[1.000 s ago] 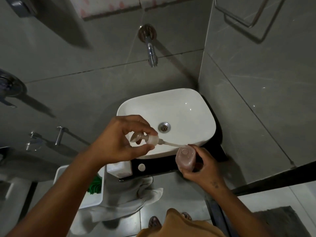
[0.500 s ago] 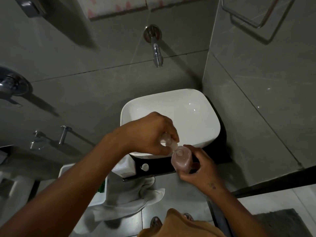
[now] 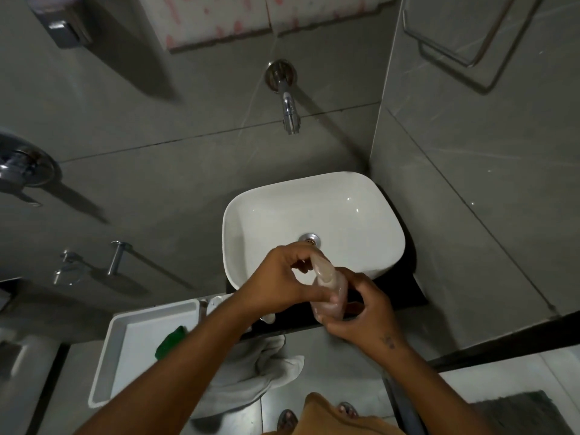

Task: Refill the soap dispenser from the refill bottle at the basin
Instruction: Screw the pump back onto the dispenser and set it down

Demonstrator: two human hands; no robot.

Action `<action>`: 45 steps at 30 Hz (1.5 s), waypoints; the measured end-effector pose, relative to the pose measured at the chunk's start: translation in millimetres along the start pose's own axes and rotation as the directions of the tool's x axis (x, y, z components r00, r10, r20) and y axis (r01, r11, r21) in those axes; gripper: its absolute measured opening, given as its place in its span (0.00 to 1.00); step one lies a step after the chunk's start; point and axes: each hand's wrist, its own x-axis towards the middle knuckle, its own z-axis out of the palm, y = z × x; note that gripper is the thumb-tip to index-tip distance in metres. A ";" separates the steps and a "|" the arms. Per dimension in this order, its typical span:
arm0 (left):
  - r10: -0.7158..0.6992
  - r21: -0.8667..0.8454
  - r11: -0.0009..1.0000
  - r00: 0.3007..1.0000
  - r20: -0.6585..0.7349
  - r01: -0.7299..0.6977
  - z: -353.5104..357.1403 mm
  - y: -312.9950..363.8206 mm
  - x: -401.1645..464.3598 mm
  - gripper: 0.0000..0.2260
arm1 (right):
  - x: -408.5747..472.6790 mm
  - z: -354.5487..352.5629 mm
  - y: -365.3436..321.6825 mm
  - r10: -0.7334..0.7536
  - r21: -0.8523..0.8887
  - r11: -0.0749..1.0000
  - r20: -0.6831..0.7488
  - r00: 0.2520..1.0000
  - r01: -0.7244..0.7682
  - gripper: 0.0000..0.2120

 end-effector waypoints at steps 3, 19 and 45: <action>-0.026 -0.083 0.996 0.997 -0.070 0.020 -1.2 -3.2 -0.9 0.14 | 2.8 2.3 -2.9 0.014 -0.004 1.000 0.011 1.000 -0.014 0.35; 0.021 -0.109 0.994 0.994 -0.103 -0.033 -6.1 -4.3 -5.2 0.14 | 7.5 9.9 -13.0 0.001 -0.018 1.000 0.017 1.000 0.000 0.34; 0.014 -0.138 0.990 1.000 -0.026 -0.017 -11.6 -5.9 -12.6 0.14 | 3.6 10.4 -18.2 0.009 0.013 1.000 0.022 1.000 -0.010 0.35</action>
